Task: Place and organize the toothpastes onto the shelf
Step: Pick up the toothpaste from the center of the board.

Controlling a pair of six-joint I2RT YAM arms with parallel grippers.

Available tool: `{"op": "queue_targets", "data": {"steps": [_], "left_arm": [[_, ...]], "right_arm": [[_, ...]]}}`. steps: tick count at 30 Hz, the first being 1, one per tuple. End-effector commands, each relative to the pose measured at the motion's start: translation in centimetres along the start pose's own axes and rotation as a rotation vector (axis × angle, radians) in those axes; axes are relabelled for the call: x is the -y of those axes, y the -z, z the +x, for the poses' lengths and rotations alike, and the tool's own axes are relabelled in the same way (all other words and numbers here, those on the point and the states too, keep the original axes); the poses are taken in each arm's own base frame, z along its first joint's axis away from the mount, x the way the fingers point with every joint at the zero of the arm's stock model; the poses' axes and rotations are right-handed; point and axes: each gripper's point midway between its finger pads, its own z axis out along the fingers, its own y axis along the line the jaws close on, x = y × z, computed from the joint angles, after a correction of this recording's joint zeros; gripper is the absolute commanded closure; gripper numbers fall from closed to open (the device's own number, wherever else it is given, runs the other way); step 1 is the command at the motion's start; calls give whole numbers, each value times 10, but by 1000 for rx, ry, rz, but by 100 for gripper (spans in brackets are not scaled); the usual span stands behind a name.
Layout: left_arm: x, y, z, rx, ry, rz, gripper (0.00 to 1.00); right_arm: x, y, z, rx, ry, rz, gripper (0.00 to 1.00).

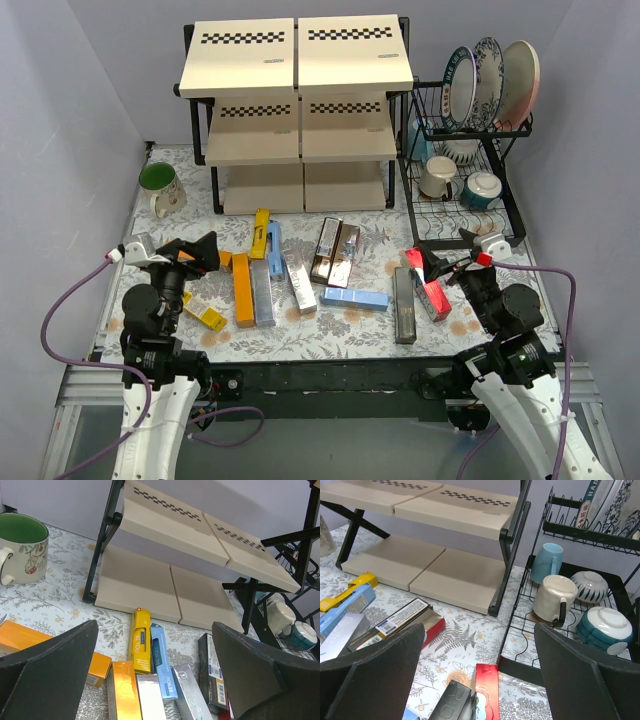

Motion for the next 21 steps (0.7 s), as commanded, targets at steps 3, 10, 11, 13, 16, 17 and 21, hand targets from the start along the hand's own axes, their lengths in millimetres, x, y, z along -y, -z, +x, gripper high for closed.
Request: {"op": "queue_targets", "data": {"steps": [3, 10, 11, 13, 16, 17, 21], "left_arm": [[-3, -1, 5, -10, -9, -6, 2], [-5, -2, 7, -17, -5, -18, 2], [-5, -2, 6, -16, -3, -21, 2], [-6, -1, 5, -10, 1, -25, 2], [-9, -1, 4, -2, 15, -45, 2], [-12, -1, 4, -1, 20, -65, 2], [-21, 0, 5, -8, 59, -126, 2]], "right_arm": [[-5, 1, -19, 61, -4, -31, 1], [-8, 1, -21, 68, -14, -46, 1], [-9, 1, -21, 68, -18, -48, 1], [-9, 2, -22, 72, -19, -52, 1], [-10, 2, -22, 72, -22, -57, 1], [-11, 2, -22, 71, -23, -60, 1], [-12, 3, -24, 77, -29, -68, 1]]}}
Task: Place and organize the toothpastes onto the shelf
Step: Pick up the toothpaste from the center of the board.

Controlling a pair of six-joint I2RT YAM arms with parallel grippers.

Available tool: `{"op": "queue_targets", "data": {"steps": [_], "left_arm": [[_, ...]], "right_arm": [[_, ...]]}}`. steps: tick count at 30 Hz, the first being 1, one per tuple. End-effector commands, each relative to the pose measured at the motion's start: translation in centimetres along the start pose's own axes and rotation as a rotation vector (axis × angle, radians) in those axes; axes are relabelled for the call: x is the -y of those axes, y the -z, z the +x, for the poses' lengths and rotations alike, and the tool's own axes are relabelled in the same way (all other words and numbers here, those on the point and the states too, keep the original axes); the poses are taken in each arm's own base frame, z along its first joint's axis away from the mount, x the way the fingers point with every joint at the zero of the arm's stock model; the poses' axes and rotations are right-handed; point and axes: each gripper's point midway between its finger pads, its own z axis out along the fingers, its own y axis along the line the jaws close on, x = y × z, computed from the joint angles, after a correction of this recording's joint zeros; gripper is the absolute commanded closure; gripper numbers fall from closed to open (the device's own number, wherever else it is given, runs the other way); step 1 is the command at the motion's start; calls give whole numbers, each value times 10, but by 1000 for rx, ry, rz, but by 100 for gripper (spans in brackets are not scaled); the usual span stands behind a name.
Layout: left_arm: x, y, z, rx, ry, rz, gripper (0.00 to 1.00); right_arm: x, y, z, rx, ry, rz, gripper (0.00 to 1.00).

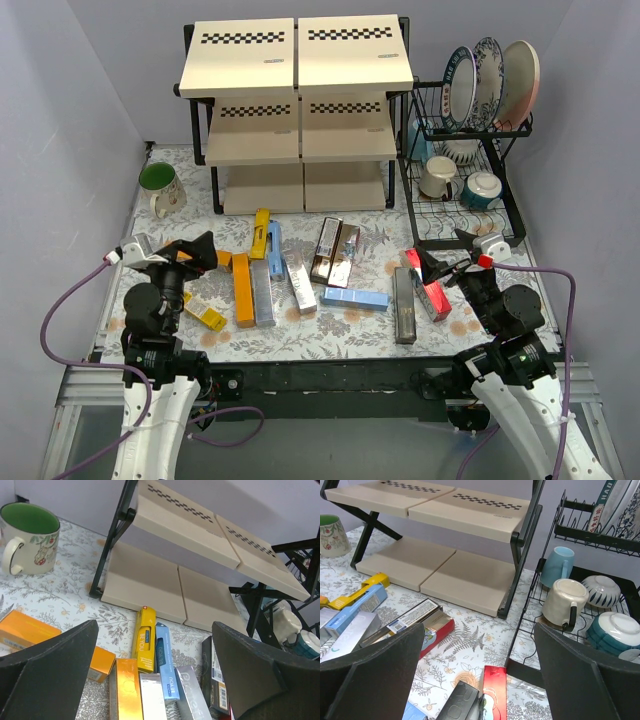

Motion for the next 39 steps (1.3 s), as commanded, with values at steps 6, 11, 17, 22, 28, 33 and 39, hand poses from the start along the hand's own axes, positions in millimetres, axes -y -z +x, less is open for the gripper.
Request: {"op": "queue_targets", "data": {"steps": [6, 11, 17, 22, 28, 33, 39], "left_arm": [[-34, -7, 25, -96, 137, -232, 2], [-52, -12, 55, -216, 187, -361, 2], [-78, -16, 88, -358, 222, -574, 2], [-94, -28, 106, -439, 255, -750, 2], [-120, -41, 136, -527, 224, -951, 2], [-127, -66, 145, -517, 225, -995, 2], [-145, -83, 162, -529, 193, -1092, 2]], "right_arm": [[-5, 3, -22, 76, -29, -25, 1], [-6, 2, -21, 70, -32, -27, 1], [-6, 2, -19, 61, -34, -29, 1], [-11, 1, -19, 56, -37, -58, 1], [-10, 2, -19, 60, -35, -52, 1], [-9, 2, -20, 63, -34, -47, 1], [-9, 3, -20, 68, -34, -45, 1]]}}
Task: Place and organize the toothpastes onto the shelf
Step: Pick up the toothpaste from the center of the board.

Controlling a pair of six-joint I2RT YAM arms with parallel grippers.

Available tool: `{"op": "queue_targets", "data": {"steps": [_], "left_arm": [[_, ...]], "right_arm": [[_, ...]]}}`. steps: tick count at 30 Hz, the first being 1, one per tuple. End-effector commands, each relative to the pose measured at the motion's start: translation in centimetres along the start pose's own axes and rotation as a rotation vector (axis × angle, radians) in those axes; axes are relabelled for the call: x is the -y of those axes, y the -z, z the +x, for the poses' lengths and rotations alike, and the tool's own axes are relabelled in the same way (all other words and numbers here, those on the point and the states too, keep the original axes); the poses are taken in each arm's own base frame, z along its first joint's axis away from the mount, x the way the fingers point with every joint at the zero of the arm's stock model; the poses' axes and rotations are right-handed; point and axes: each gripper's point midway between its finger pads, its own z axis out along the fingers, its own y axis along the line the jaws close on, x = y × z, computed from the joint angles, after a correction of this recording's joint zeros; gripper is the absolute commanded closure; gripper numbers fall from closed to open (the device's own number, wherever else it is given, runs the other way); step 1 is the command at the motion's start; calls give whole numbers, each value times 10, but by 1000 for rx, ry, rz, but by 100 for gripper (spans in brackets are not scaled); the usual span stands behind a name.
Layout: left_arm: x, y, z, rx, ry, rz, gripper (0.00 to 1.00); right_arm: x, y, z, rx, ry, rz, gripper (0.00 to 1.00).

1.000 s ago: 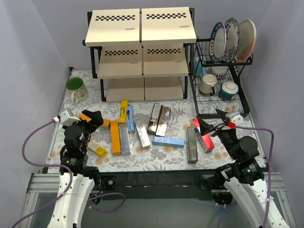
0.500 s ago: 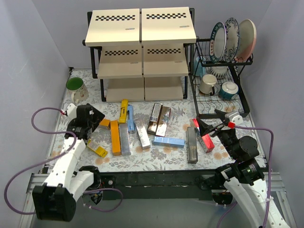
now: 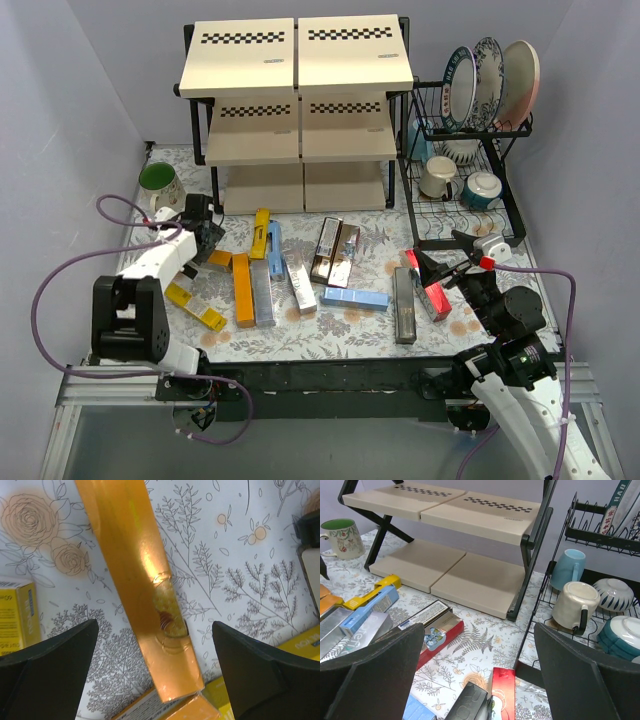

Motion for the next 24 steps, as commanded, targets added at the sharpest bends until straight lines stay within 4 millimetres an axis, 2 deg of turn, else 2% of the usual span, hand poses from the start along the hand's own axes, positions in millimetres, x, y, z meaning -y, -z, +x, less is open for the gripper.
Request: {"op": "queue_targets", "data": {"steps": [1, 6, 9, 11, 15, 16, 18, 19, 22, 24], "left_arm": [[11, -14, -17, 58, 44, -52, 2], [10, -38, -12, 22, 45, -108, 2], [8, -46, -11, 7, 46, -129, 2], [4, -51, -7, -14, 44, -146, 5], [-3, -50, -2, -26, 49, -149, 24], [-4, -49, -3, -23, 51, -146, 34], [-7, -44, -3, -17, 59, -133, 42], [-8, -42, -3, -16, 59, -128, 49], [-4, -30, -10, -3, 65, -79, 61], [-1, -17, -18, 16, 61, -34, 62]], "right_arm": [[-1, 1, -17, 55, -4, -5, 1], [-2, 2, -17, 57, -2, -7, 1], [-2, 2, -18, 57, -4, -8, 1], [-4, 1, -17, 54, -2, -19, 1], [-14, 0, -16, 46, 0, -77, 1], [-16, -1, -16, 40, -1, -90, 1], [-24, -2, -15, 34, -1, -136, 1], [-26, -3, -15, 28, -3, -150, 1], [-38, -6, -16, 12, -10, -219, 2], [-45, -5, -9, -29, -25, -258, 1]]}}
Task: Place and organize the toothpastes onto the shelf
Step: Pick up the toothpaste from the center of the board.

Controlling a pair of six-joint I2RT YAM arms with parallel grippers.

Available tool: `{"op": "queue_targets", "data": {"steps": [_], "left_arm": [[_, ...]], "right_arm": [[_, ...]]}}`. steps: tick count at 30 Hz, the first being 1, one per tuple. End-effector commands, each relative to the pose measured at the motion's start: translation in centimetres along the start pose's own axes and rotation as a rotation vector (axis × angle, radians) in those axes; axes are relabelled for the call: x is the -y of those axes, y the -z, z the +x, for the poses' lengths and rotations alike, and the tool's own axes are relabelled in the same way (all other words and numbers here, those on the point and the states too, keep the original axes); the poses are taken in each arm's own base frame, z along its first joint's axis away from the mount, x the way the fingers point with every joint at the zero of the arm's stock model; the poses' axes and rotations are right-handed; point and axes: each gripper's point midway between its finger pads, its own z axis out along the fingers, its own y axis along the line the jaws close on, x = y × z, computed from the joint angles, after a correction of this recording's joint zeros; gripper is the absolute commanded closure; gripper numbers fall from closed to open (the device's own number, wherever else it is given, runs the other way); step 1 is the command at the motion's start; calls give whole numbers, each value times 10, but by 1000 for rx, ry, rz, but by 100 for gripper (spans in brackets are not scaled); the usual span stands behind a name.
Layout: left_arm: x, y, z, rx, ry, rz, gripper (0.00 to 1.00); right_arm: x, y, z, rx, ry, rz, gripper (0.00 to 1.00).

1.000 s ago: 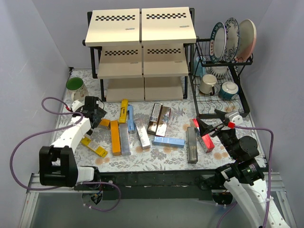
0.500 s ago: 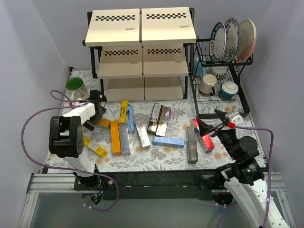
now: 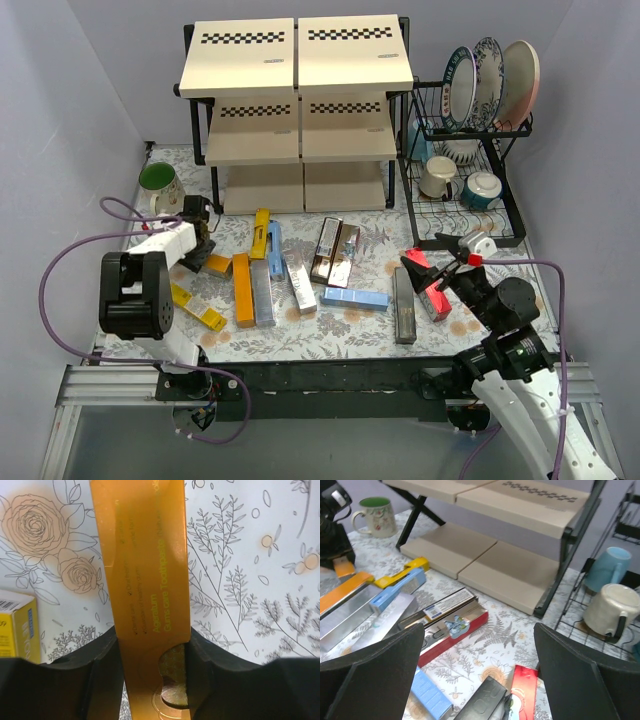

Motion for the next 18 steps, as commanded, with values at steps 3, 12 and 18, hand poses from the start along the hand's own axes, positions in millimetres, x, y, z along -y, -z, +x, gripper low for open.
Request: {"op": "queue_targets", "data": {"steps": [3, 12, 18], "left_arm": [[12, 52, -37, 89, 27, 175, 63], [44, 155, -49, 94, 24, 682, 64], [54, 219, -22, -26, 28, 1031, 63]], "right_arm": [[-34, -6, -19, -26, -52, -195, 1], [-95, -34, -10, -197, -280, -578, 1], [-136, -75, -1, -261, -288, -518, 1]]}}
